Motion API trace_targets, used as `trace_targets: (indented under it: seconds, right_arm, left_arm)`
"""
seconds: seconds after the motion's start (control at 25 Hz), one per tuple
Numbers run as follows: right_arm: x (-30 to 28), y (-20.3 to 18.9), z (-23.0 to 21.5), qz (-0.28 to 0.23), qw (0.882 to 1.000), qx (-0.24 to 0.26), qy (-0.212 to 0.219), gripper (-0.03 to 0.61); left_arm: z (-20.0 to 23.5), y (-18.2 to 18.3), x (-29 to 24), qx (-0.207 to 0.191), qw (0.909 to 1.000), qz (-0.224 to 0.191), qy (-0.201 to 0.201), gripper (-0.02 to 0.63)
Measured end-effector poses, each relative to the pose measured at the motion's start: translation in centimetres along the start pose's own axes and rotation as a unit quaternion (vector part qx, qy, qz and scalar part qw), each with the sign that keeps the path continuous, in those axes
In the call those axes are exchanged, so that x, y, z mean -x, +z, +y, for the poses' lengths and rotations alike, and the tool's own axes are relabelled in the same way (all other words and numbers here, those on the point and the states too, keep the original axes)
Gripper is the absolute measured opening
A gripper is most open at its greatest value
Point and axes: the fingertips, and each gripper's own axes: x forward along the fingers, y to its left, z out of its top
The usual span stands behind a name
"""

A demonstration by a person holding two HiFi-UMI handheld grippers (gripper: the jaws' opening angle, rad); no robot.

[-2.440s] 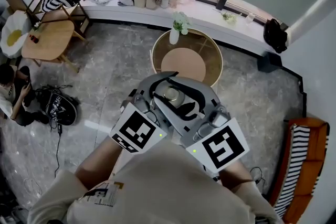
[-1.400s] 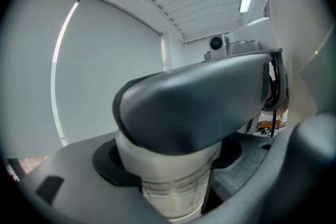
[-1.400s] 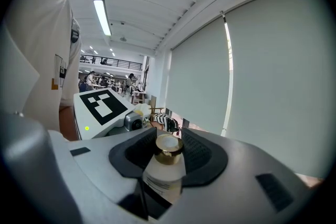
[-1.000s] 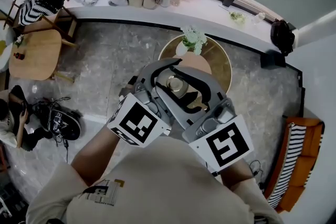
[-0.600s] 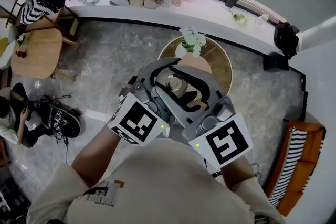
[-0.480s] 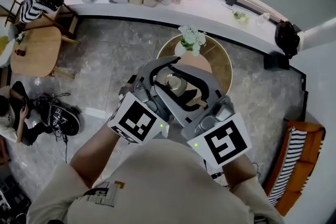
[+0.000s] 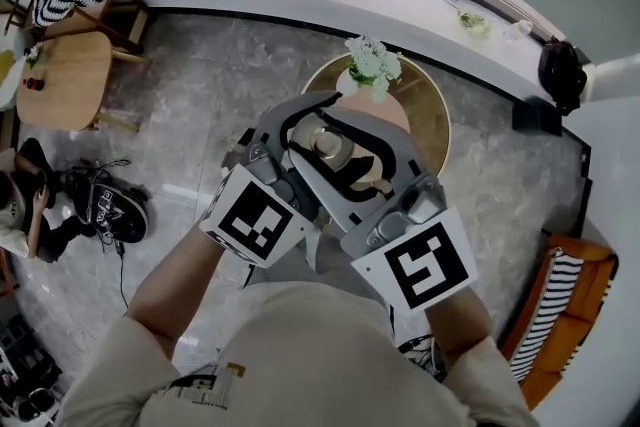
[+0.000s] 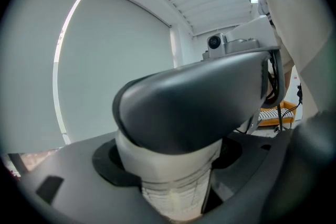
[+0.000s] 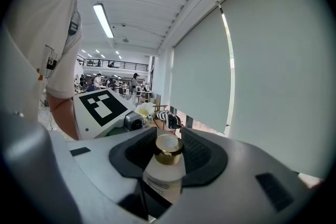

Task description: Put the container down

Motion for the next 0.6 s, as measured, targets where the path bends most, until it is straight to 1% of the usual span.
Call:
trace_targets:
  seconds: [0.12, 0.32, 0.44, 0.6]
  right_arm:
    - [-1.4, -1.5, -1.2, -0.004, 1.000, 0.000, 0.002, 0.143]
    - [-3.9, -4.6, -2.9, -0.002, 1.000, 0.003, 0.009, 0.143]
    - [-5.5, -7.3, -3.8, 0.008, 1.000, 0.006, 0.005, 0.143]
    - [-7.6, -11.3, -5.2, 0.013, 1.000, -0.006, -0.009, 0.143]
  left_arm:
    - [1.4, -1.6, -1.2, -0.006, 0.9999, -0.011, 0.010, 0.342]
    - [3.9, -4.5, -2.9, -0.013, 0.9996, -0.013, 0.020, 0.342]
    - [4.8, -7.3, -4.1, -0.010, 0.9996, -0.018, 0.018, 0.342]
    - [5.9, -11.5, -6.0, -0.011, 0.9998, -0.015, 0.007, 0.342]
